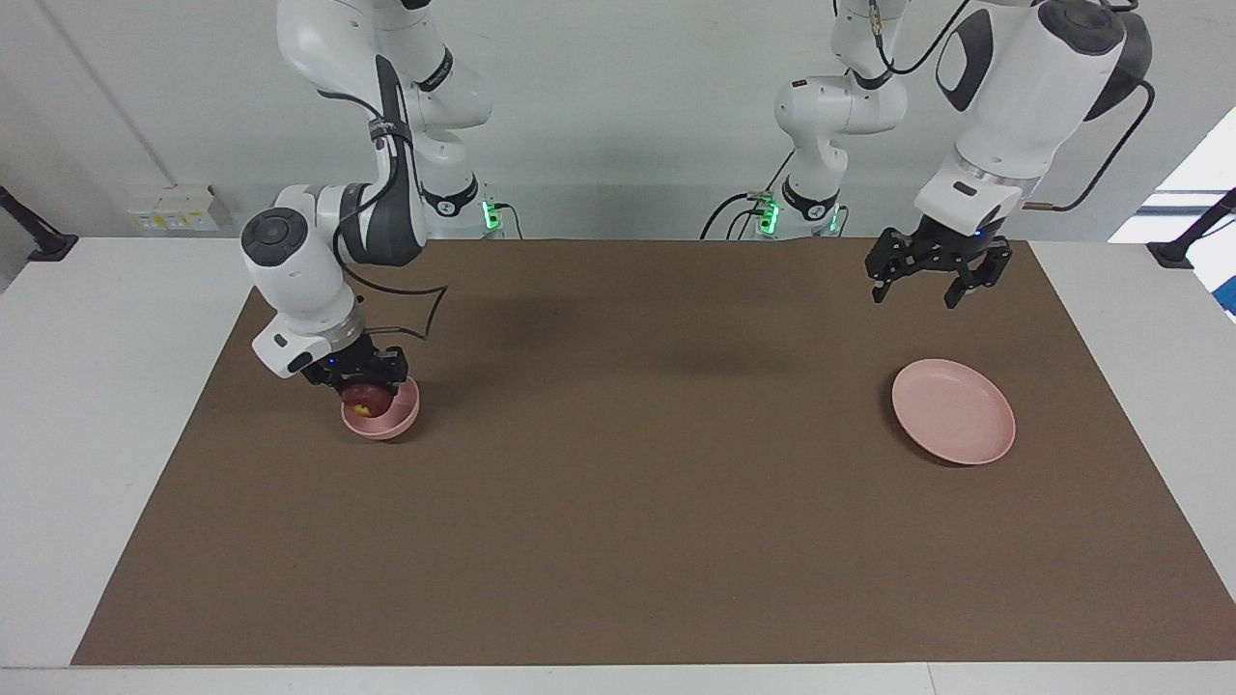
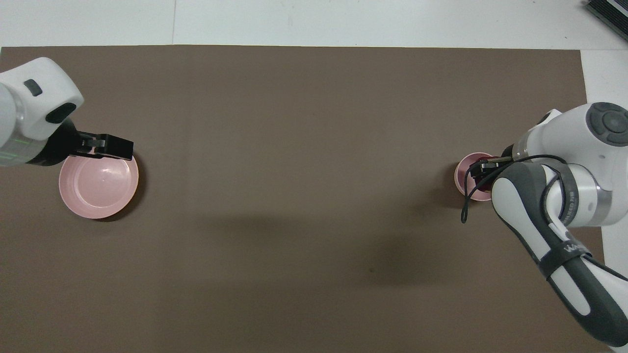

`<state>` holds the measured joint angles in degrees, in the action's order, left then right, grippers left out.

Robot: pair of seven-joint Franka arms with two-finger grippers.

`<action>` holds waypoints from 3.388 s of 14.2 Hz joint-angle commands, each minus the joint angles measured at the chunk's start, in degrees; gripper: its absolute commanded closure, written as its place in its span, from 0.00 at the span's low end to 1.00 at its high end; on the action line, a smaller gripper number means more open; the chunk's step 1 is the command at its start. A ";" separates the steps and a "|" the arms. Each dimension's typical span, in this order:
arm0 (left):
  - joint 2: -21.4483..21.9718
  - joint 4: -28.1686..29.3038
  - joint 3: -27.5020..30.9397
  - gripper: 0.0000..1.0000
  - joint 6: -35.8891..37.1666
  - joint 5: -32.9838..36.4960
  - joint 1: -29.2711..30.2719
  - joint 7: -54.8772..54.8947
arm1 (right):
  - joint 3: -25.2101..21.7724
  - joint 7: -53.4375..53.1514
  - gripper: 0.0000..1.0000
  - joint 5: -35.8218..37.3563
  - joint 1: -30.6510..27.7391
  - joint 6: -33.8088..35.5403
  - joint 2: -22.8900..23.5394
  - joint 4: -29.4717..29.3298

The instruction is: Move apple from plate to bowl

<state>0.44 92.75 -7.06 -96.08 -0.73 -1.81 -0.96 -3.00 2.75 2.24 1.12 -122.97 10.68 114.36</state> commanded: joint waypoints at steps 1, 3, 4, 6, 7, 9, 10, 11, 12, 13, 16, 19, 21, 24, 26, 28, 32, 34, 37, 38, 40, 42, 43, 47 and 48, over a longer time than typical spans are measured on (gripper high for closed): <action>-1.40 -7.13 3.44 0.00 9.82 0.99 -1.00 4.71 | 0.63 1.03 1.00 1.19 -0.77 -1.57 0.12 0.60; -1.05 -10.29 7.83 0.00 14.15 1.08 -3.98 6.49 | 0.63 0.86 1.00 1.19 -0.77 -2.89 0.92 0.69; -0.79 -10.39 8.55 0.00 15.47 1.08 -4.17 6.58 | 0.71 0.60 1.00 1.19 -0.51 -2.89 1.01 0.69; -0.26 -10.39 8.82 0.00 16.36 1.34 -4.08 8.24 | 0.71 -0.28 1.00 1.10 -0.15 -2.81 1.01 1.04; 0.17 -10.31 8.64 0.00 16.36 1.26 -3.74 8.25 | 0.72 -0.89 1.00 1.10 -0.06 -3.07 1.09 2.09; 0.35 -10.31 8.47 0.00 16.19 1.17 -2.77 8.16 | 0.72 -0.90 1.00 1.10 -0.06 -3.51 1.10 2.18; 0.53 -10.13 8.47 0.00 16.19 1.08 -2.59 8.16 | 0.72 -1.07 1.00 1.10 -0.06 -3.51 1.10 2.18; 1.05 -9.78 8.55 0.00 16.19 1.08 -2.50 8.08 | 0.72 -1.34 1.00 1.10 0.02 -3.51 1.10 2.18; 1.15 -9.78 8.64 0.00 16.10 0.99 -2.50 7.99 | 0.72 -1.95 1.00 1.10 0.11 -3.51 1.18 2.18; 1.15 -9.78 8.64 0.00 16.01 0.99 -2.50 7.90 | 0.72 -2.13 0.96 1.10 0.37 -3.51 1.18 2.18; 1.15 -9.78 8.64 0.00 16.01 0.99 -2.59 7.90 | 0.80 -2.83 0.63 0.93 0.46 -3.86 2.32 2.10; 1.15 -9.78 8.64 0.00 16.01 0.99 -2.50 7.81 | 0.80 -3.54 0.10 0.93 0.64 -4.56 2.41 1.92; 1.15 -9.78 8.64 0.00 16.01 0.99 -2.50 7.90 | 0.72 -3.36 0.00 1.01 0.64 -4.22 2.41 1.83; 1.15 -9.78 8.64 0.00 16.01 0.99 -2.50 7.90 | 0.72 -3.80 0.00 0.93 0.64 -3.60 1.54 1.31; 1.15 -9.78 8.64 0.00 16.01 0.99 -2.50 7.90 | 0.72 -4.85 0.00 0.93 0.64 -2.38 -1.70 0.60; 1.15 -9.78 8.64 0.00 16.01 0.99 -2.50 7.90 | 0.72 -6.60 0.00 1.10 0.64 1.30 -4.61 -1.41; 1.15 -9.78 8.64 0.00 16.01 0.99 -2.50 7.90 | 1.42 -14.59 0.00 1.19 2.47 5.27 -8.91 -2.56; 1.15 -9.78 8.64 0.00 16.01 0.99 -2.50 7.90 | 1.42 -18.55 0.00 1.28 4.76 7.29 -10.58 -2.82; 1.15 -9.78 8.64 0.00 16.01 0.99 -2.50 7.90 | 1.33 -18.04 0.00 1.19 4.95 15.61 -12.44 -9.21; 1.15 -9.78 8.64 0.00 16.01 0.99 -2.50 7.90 | 1.24 -17.52 0.00 1.10 4.69 20.70 -12.70 -13.16; 1.15 -9.78 8.56 0.00 16.01 0.99 -2.50 7.90 | 0.80 -15.85 0.00 0.84 4.51 26.96 -14.02 -17.92; 1.15 -9.78 8.56 0.00 16.01 0.99 -2.50 7.90 | 0.54 -15.75 0.00 0.84 4.51 33.11 -14.55 -22.40; 1.15 -9.78 8.64 0.00 16.01 0.99 -2.50 7.90 | 0.45 -15.41 0.00 0.49 4.51 35.93 -14.55 -24.77; 1.15 -9.78 8.64 0.00 16.01 0.99 -2.50 7.90 | -0.33 -11.63 0.00 -0.12 4.07 42.63 -15.07 -30.60; 1.15 -9.78 8.64 0.00 16.01 0.99 -2.50 7.90 | -0.86 -11.36 0.00 -0.65 3.72 42.89 -16.29 -29.73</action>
<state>1.17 83.43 1.35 -81.18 -0.69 -4.14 6.49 -3.14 -11.03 2.23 5.98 -81.49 -5.27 85.44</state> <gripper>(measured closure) 0.000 0.000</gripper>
